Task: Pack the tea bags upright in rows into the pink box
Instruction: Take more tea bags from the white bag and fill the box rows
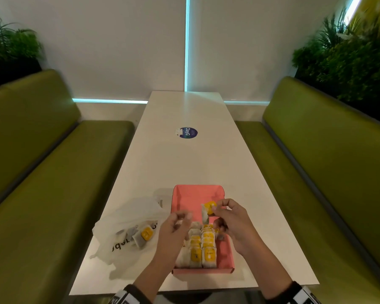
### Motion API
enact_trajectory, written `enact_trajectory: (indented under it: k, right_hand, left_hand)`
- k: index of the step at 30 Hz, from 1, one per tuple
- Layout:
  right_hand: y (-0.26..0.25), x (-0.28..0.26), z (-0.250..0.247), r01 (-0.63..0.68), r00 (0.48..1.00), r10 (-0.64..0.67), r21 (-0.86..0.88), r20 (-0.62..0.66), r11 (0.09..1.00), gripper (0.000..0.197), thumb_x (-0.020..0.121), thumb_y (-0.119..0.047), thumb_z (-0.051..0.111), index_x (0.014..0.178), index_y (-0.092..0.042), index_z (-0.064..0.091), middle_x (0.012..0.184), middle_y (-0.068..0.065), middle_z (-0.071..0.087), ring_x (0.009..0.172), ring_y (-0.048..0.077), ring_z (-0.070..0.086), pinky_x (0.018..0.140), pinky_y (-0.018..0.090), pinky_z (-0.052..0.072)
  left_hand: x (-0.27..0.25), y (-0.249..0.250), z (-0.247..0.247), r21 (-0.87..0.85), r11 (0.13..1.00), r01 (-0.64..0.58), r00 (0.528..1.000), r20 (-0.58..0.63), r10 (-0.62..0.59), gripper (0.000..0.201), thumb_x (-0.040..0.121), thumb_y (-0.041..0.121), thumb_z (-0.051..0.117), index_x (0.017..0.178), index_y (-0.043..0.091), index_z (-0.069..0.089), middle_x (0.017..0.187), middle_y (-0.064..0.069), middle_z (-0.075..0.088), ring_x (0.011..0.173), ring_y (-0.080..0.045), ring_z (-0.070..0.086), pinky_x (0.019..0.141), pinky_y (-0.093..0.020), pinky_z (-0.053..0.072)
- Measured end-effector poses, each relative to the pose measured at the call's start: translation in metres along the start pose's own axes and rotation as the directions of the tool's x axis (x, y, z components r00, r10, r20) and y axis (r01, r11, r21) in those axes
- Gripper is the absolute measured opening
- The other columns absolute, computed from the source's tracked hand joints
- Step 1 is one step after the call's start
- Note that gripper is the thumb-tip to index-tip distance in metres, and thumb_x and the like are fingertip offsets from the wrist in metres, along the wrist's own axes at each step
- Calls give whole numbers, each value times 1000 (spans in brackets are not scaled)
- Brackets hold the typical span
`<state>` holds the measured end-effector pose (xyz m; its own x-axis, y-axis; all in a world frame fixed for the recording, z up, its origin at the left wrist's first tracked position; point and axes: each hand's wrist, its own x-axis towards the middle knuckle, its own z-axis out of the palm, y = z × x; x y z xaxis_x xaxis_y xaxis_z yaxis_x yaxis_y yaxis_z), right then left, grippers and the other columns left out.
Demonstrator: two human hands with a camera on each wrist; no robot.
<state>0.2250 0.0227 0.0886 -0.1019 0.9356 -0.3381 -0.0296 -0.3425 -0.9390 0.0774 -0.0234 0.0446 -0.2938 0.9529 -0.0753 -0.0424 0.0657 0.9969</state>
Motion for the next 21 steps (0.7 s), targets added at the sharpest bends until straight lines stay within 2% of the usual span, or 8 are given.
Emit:
enact_trajectory:
  k: [4,7,10,13,15,18,20,21]
  right_hand:
    - [4,-6,5,39,995,-32,-76,94,996,14,85,0,60,91,-12,55,66,4,65,48,15,54,39,19,33]
    - [4,-8,1,158,987,-140,-298,83,941,20,80,-4,68,90,-18,57,86,2,61,62,14,56,48,19,40]
    - [-1,-5,-7,354,935,-274,-569,223,742,33,76,-13,73,101,-31,61,99,-9,52,72,9,52,65,17,45]
    - [-6,-4,-8,465,885,-280,-689,372,556,13,74,-21,76,84,-25,68,87,-13,53,71,3,51,67,15,42]
    - [-6,-1,-11,461,887,-299,-671,351,581,18,71,-23,79,68,-25,61,80,-10,53,68,6,51,61,15,42]
    - [-5,2,-11,413,906,-380,-596,187,689,24,71,-16,78,63,-24,57,78,-6,56,67,9,53,61,18,43]
    - [-2,3,-9,385,896,-445,-505,2,773,24,74,-12,76,64,-22,57,81,-5,59,67,7,52,65,23,42]
    - [-3,2,-9,377,897,-441,-486,-21,789,23,75,-12,76,65,-21,57,82,-5,59,67,6,52,67,23,42]
  left_hand:
    - [1,-2,3,206,968,-143,987,106,123,16,80,32,70,95,28,69,79,12,70,64,1,57,65,-16,46]
    - [2,1,1,252,948,-196,978,120,170,11,87,23,64,89,33,70,68,16,69,58,4,55,64,-17,44]
    - [3,7,-4,274,931,-240,957,226,180,9,87,28,63,86,32,71,69,18,68,62,5,57,64,-15,41]
    - [7,7,-7,390,849,-357,915,330,234,10,87,24,65,90,22,74,77,12,64,61,4,55,60,-9,37]
    - [9,7,-7,420,814,-401,905,318,282,9,86,22,66,90,26,74,81,16,63,71,3,58,65,-11,42]
    - [12,5,-10,389,843,-372,927,210,312,23,83,21,70,87,43,66,91,19,66,89,4,61,80,-20,50]
    - [13,5,-12,379,856,-352,935,189,300,26,83,21,70,91,45,62,101,18,65,96,7,59,86,-17,48]
    - [12,5,-12,382,853,-357,933,189,306,26,84,21,69,94,44,62,104,17,64,97,7,58,86,-13,46]
